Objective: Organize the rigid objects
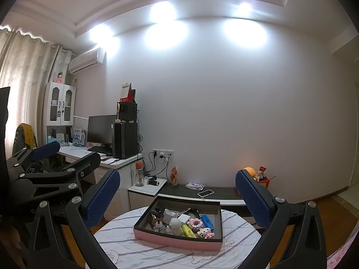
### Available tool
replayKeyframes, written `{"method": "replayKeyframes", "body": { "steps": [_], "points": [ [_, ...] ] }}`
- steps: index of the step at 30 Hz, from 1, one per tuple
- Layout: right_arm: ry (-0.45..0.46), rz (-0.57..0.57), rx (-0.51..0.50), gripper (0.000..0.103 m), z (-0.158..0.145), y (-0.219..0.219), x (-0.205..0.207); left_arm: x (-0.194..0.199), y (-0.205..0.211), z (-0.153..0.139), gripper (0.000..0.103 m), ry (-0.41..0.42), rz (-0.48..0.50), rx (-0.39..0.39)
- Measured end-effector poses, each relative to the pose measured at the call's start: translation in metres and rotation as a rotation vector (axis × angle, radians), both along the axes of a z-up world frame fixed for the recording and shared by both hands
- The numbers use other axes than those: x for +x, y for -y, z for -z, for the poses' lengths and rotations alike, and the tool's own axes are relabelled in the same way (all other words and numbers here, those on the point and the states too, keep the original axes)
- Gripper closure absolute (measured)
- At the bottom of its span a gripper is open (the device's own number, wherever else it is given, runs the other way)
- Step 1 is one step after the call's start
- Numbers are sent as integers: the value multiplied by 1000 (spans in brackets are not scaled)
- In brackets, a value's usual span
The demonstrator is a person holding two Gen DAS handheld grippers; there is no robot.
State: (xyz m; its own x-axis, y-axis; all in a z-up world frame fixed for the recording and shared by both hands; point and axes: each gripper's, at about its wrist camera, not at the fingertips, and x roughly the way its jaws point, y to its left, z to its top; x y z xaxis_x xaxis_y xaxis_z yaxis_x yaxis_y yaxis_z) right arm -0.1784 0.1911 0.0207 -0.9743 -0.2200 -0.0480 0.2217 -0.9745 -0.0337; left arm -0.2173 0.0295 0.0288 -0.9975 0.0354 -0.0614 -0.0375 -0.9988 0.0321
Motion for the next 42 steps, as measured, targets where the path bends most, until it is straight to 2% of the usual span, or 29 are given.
{"method": "replayKeyframes", "body": {
  "steps": [15, 29, 42],
  "points": [
    [9, 14, 9, 0, 4, 3, -4, -6, 1, 7, 0, 27, -8, -12],
    [5, 4, 11, 0, 5, 3, -5, 3, 3, 7, 0, -43, -31, -32],
    [12, 1, 14, 0, 6, 7, -5, 0, 6, 9, 0, -30, -29, -28]
  ]
}}
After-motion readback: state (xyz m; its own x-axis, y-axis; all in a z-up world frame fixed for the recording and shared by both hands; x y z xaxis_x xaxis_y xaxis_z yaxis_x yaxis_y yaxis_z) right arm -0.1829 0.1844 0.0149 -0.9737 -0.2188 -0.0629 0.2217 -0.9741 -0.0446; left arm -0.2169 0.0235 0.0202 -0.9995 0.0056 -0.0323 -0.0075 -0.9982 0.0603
